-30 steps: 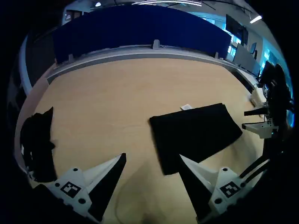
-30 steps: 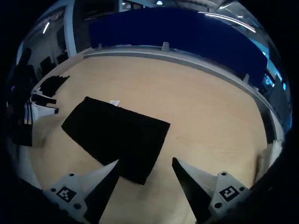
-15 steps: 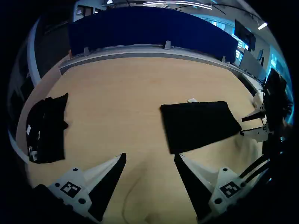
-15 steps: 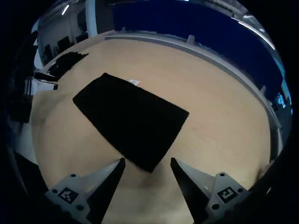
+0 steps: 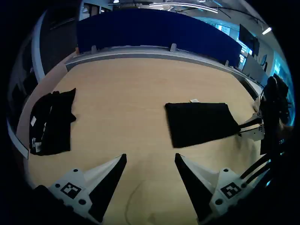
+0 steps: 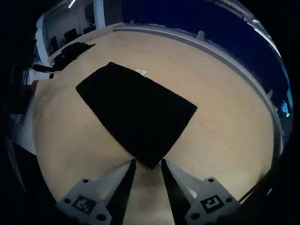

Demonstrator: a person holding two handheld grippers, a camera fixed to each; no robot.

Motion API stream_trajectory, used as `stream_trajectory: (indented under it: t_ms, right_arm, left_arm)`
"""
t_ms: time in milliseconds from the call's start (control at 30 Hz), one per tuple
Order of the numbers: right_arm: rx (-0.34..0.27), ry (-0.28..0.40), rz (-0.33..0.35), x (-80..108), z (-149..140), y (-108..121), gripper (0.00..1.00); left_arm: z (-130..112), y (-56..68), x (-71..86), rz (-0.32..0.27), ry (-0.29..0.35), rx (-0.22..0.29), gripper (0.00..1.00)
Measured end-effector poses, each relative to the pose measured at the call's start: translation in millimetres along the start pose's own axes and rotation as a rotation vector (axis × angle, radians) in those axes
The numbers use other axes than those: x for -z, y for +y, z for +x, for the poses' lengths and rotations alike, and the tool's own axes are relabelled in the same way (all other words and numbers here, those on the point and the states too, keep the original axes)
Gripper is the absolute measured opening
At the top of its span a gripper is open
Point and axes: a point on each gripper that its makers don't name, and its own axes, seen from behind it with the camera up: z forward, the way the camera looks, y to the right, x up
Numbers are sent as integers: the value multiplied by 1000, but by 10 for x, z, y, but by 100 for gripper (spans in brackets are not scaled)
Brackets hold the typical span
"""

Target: Fold towel

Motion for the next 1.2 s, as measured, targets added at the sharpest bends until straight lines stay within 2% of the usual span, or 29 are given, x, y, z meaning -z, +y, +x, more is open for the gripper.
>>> stream_trajectory:
  t_ms: [300, 400, 800, 1200]
  right_arm:
    - [1, -14, -3, -33, -58, 2, 16]
    - [-1, -8, -6, -36, -44, 13, 9]
    - [37, 19, -35, 38, 135, 103, 6]
    - [143, 106, -53, 304, 804, 61, 6]
  left_arm:
    - [-28, -8, 38, -1, -3, 2, 96]
    - [-48, -27, 41, 1, -6, 3, 95]
    - [-74, -95, 80, 5, -7, 16, 96]
    - [-35, -176, 278, 11, 7, 37, 95]
